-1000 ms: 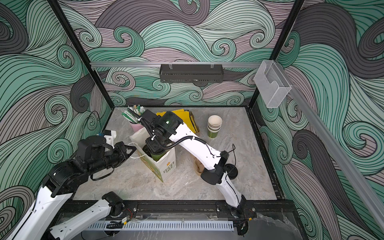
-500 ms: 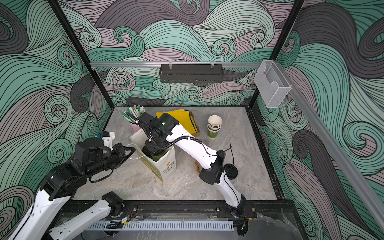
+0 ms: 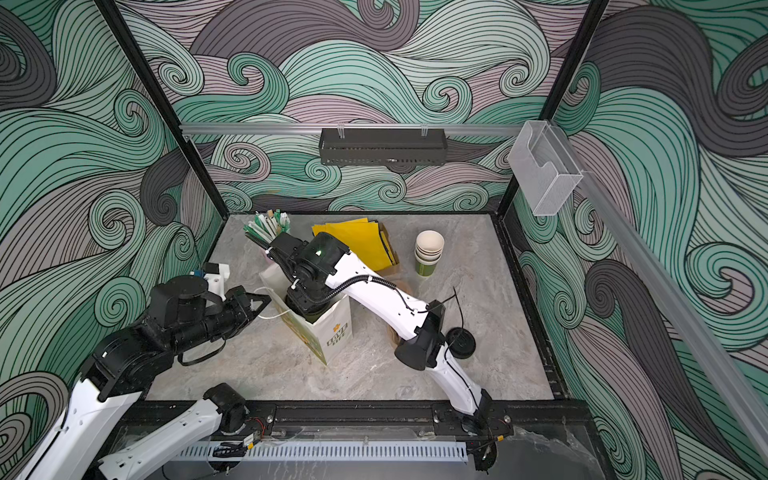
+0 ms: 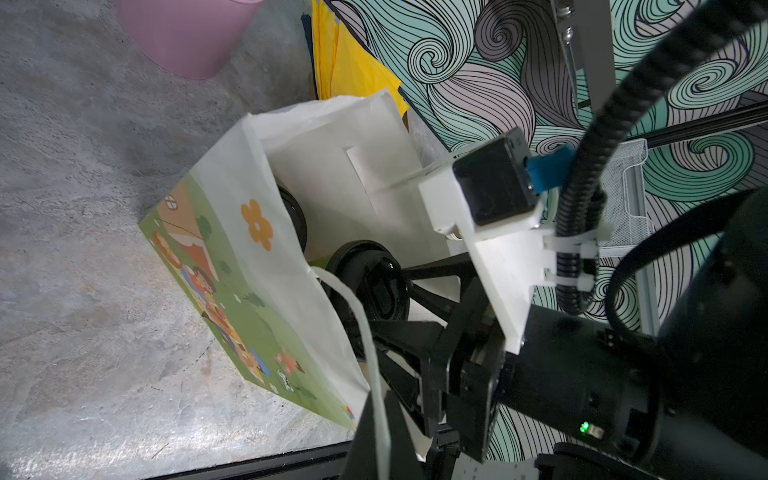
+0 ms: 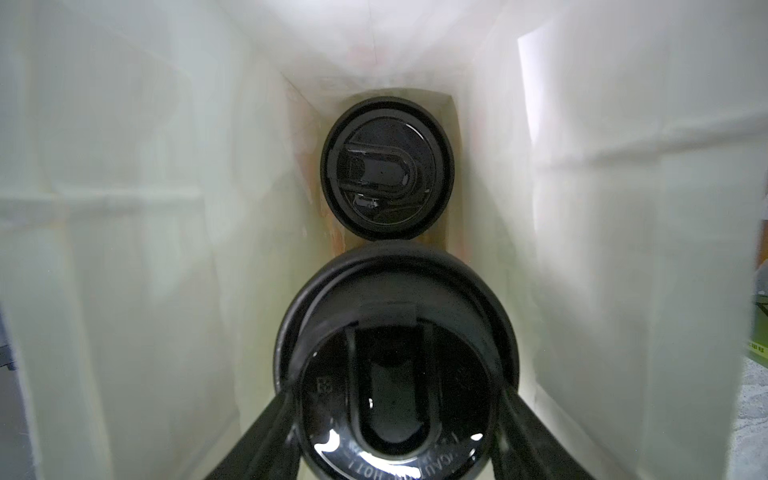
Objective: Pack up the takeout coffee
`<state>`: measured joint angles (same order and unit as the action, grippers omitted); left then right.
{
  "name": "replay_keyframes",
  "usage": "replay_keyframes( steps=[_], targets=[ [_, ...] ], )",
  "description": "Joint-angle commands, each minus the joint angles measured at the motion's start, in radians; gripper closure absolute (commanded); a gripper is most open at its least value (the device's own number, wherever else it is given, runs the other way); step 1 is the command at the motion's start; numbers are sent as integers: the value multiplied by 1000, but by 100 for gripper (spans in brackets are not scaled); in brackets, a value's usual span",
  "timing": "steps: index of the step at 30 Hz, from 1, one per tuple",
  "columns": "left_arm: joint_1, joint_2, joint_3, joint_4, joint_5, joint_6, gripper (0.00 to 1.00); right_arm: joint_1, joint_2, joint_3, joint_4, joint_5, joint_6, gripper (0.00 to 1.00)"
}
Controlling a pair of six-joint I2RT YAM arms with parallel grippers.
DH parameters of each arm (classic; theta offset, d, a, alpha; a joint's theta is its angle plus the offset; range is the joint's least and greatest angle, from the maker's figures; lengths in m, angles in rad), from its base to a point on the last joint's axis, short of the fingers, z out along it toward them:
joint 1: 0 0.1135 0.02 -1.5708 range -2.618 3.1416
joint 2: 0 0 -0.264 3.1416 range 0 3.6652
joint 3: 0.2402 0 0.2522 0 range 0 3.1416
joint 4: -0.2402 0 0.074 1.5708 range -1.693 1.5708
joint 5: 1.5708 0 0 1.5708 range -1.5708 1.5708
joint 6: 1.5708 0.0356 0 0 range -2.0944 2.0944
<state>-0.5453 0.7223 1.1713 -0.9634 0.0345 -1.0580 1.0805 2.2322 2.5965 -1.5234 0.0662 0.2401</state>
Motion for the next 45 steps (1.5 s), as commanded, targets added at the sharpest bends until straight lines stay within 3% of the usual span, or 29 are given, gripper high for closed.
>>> replay_keyframes(
  steps=[1, 18, 45],
  targets=[
    [7, 0, -7, 17, 1, 1, 100, 1, 24, -41, 22, 3, 6, 44],
    [7, -3, -13, 15, 2, -3, 100, 3, -61, -119, 72, -20, 30, 44],
    [7, -6, -2, 5, -8, -5, 100, 7, -23, -236, 110, -53, 28, 44]
  ],
)
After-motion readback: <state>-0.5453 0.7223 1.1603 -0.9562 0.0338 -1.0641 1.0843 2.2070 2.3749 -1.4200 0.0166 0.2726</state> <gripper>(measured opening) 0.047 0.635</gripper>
